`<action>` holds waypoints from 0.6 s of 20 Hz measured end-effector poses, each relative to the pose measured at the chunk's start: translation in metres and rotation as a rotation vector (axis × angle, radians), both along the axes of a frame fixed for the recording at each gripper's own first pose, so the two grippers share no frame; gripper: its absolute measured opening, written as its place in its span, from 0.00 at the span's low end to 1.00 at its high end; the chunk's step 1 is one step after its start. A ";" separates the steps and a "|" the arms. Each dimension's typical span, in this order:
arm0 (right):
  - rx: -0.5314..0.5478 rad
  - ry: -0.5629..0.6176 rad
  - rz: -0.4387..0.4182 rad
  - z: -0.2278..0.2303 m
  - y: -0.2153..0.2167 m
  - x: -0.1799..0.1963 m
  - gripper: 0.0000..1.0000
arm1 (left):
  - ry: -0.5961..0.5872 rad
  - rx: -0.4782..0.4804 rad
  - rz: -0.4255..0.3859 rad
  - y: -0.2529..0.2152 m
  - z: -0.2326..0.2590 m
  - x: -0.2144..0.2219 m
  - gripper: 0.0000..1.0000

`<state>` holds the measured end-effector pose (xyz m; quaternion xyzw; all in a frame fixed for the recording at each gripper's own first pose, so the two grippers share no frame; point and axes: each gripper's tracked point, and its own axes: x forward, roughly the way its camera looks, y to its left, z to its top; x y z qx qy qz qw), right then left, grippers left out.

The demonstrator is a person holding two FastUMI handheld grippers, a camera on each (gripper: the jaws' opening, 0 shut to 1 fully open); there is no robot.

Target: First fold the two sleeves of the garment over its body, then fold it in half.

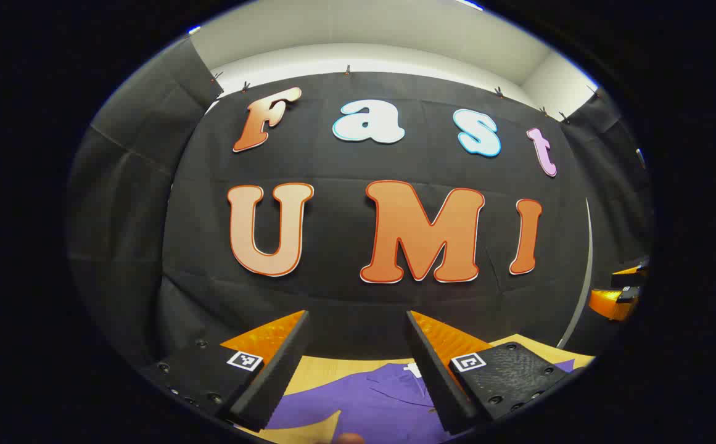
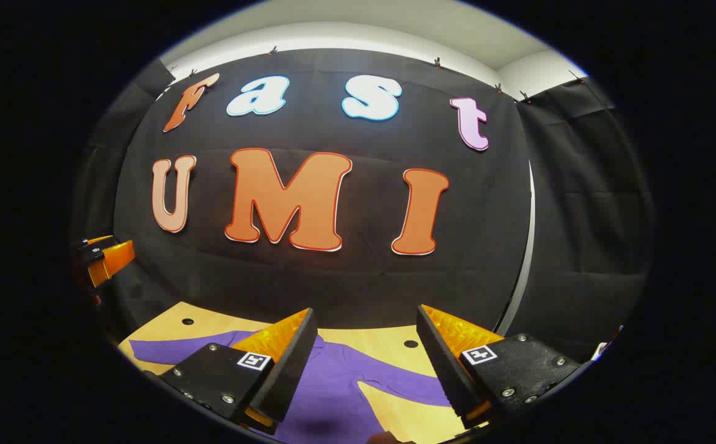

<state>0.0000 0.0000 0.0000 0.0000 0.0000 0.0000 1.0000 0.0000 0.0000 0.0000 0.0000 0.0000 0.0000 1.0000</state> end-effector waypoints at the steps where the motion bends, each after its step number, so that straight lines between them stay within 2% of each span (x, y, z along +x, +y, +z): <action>1: -0.008 0.010 -0.003 -0.001 -0.004 0.002 0.96 | 0.012 -0.005 0.001 -0.001 -0.003 0.001 0.95; 5: -0.011 0.010 -0.012 -0.005 -0.018 0.014 0.97 | 0.029 -0.017 0.010 -0.015 -0.006 0.002 0.95; 7: 0.021 0.037 -0.008 -0.015 -0.022 0.020 0.97 | -0.019 -0.034 0.007 -0.021 0.005 0.002 0.95; 9: 0.053 0.049 -0.008 -0.019 -0.028 0.025 0.97 | -0.024 -0.015 0.023 -0.022 0.008 0.005 0.93; 12: 0.052 0.033 -0.023 -0.017 -0.040 0.033 0.97 | -0.016 0.008 0.035 -0.027 0.003 0.011 0.95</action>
